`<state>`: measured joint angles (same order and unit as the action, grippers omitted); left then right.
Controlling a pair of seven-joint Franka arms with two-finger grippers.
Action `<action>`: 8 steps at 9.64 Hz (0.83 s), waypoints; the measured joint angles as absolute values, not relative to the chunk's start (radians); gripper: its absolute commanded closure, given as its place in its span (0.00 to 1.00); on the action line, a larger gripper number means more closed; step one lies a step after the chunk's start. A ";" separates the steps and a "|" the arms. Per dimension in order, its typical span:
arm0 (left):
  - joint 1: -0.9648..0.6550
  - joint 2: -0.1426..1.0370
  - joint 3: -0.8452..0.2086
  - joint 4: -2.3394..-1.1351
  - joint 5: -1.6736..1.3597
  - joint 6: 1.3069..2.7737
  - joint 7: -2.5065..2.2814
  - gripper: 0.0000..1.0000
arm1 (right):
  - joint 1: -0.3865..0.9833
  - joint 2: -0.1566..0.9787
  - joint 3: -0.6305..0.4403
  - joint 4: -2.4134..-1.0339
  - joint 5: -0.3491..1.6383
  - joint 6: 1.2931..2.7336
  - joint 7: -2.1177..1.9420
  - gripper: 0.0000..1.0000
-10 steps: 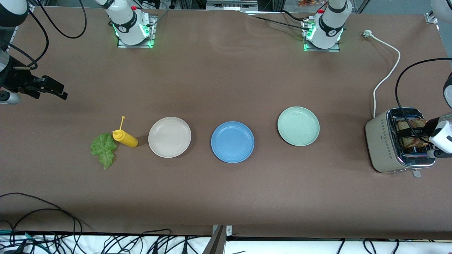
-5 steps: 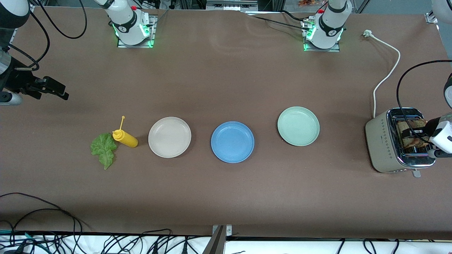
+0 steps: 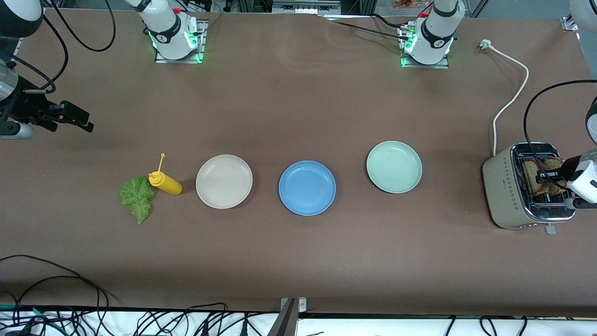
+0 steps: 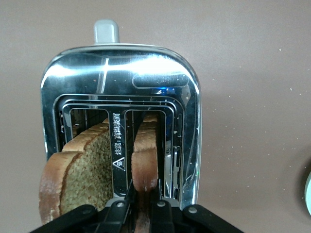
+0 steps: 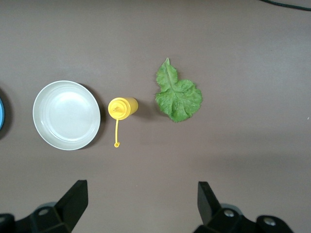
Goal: Make sandwich in blue plate with both arms
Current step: 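Lower the left gripper into the toaster and grasp a bread slice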
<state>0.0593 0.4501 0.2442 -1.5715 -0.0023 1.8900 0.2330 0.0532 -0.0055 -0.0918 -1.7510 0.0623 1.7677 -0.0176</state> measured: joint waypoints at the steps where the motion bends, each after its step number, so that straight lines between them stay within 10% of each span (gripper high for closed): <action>1: 0.059 0.450 0.244 -1.571 -0.002 1.890 0.233 1.00 | 0.053 -0.005 -0.092 -1.751 0.062 1.768 -0.018 0.00; 8: 0.050 0.416 0.234 -1.543 -0.002 1.889 0.244 1.00 | 0.053 0.003 -0.092 -1.751 0.062 1.768 -0.018 0.00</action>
<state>0.0503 0.4158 0.2343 -1.5432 -0.0022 1.8892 0.2437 0.0528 0.0027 -0.0918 -1.7510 0.0623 1.7677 -0.0179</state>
